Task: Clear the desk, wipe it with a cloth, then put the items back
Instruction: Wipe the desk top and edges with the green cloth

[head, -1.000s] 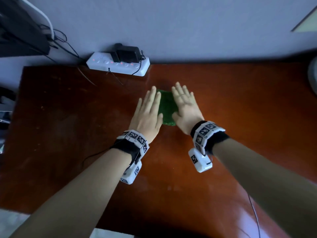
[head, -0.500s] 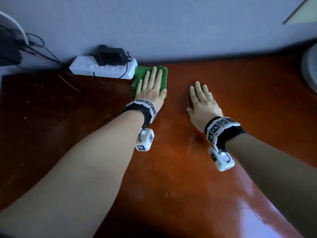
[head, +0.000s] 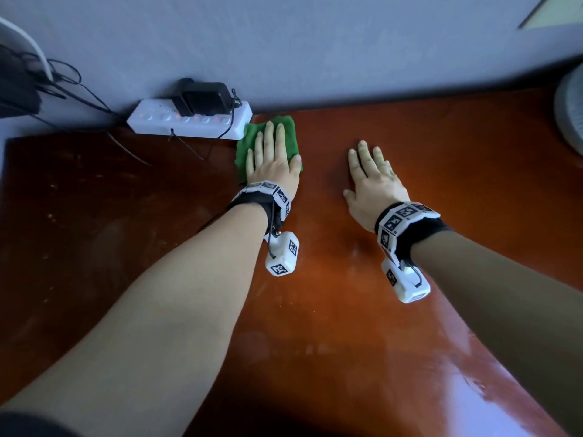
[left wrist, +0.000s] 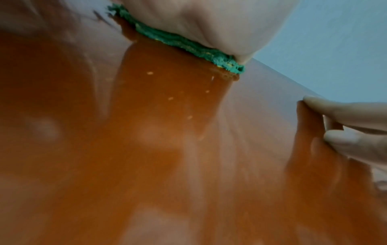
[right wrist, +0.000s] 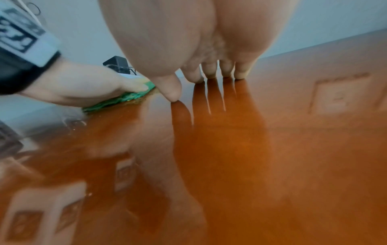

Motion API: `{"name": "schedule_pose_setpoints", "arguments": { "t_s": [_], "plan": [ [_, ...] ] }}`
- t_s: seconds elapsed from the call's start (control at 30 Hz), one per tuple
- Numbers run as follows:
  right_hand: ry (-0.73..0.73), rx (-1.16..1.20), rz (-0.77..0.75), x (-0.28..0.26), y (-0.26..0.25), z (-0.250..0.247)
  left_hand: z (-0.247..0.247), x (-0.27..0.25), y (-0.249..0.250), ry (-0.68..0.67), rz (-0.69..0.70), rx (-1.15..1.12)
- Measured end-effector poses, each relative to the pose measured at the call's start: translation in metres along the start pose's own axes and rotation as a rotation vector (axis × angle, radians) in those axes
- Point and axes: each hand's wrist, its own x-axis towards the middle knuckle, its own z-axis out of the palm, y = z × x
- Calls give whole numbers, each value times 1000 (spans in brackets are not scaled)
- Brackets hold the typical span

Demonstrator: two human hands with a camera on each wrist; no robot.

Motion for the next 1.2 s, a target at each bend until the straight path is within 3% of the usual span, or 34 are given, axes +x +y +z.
{"name": "schedule_pose_setpoints", "arguments": {
  "t_s": [0.23,0.47,0.83,0.93,1.07,1.13,1.2],
  "plan": [
    [-21,-17,-5,-1,2,-2,-1,-28,-40,1,-96,7],
    [2,-20,-3,0,2,3,1,-15,-28,-4,-212,4],
    [-14,-69,-29,0,7,5,2,-27,-35,-23,-136,-2],
    [-18,-55,-63,-1,11,2,1,-71,-37,-67,-9,27],
    [-23,-47,-94,-5,16,0,9,-187,-37,-224,233,111],
    [-25,-33,-110,-6,17,-2,16,-241,-37,-296,285,162],
    [-34,-18,-125,-10,18,-5,19,-263,-39,-333,304,183]
  ]
}}
